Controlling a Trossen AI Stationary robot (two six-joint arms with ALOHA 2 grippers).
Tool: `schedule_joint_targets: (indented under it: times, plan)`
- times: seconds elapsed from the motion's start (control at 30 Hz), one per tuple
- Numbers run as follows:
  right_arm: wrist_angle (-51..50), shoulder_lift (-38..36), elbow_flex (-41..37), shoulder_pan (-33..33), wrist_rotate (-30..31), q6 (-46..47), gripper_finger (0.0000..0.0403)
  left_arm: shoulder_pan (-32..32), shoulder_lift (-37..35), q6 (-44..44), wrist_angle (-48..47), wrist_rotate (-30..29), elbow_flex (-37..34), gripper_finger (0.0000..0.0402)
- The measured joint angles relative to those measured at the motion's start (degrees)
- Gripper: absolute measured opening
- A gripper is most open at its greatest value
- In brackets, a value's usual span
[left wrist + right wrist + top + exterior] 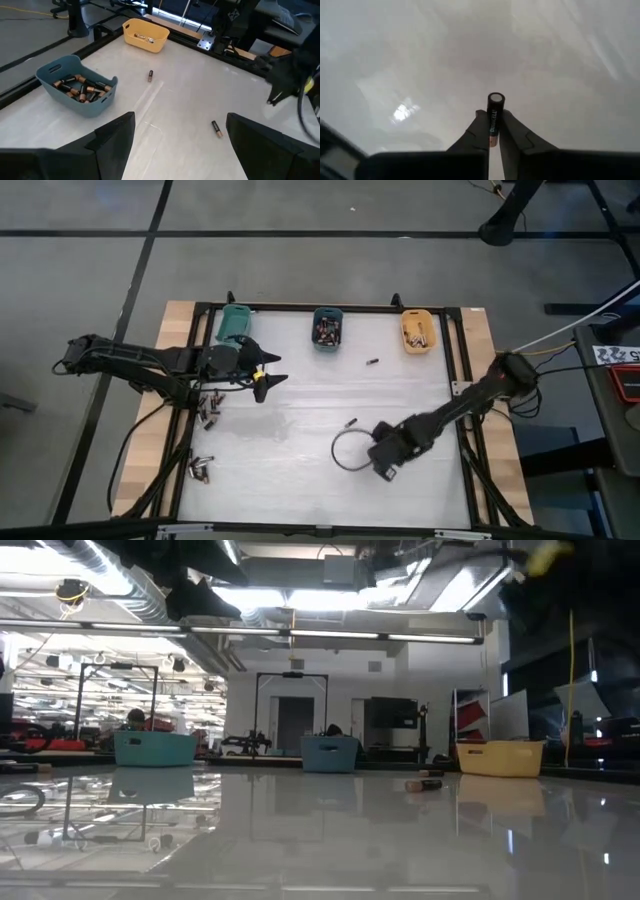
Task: Sort batteries
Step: Put the brown battery into the green bin
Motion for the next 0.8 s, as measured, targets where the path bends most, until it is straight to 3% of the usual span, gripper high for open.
schedule_joint_targets:
  times: [0.17, 0.43, 0.63, 0.8]
  plan:
    - [0.4, -6.4, 0.2, -7.5, 6.6, -3.8, 0.0015, 0.0, 0.0, -0.3, 0.0, 0.0, 0.0, 0.0301]
    - [12.3, -7.6, 0.2, -27.5, 6.8, -24.5, 0.0002, 0.0, 0.0, -2.2, 0.1, 0.0, 0.0, 0.0301]
    - [21.6, -6.3, 0.3, -42.3, 0.0, -35.8, 0.0013, 0.0, 0.0, -6.1, 0.1, 0.0, 0.0, 0.0301]
    - [22.3, -6.3, 0.3, -47.0, -5.3, -39.3, 0.003, 0.0, 0.0, -8.8, -0.8, 0.0, 0.0, 0.0301]
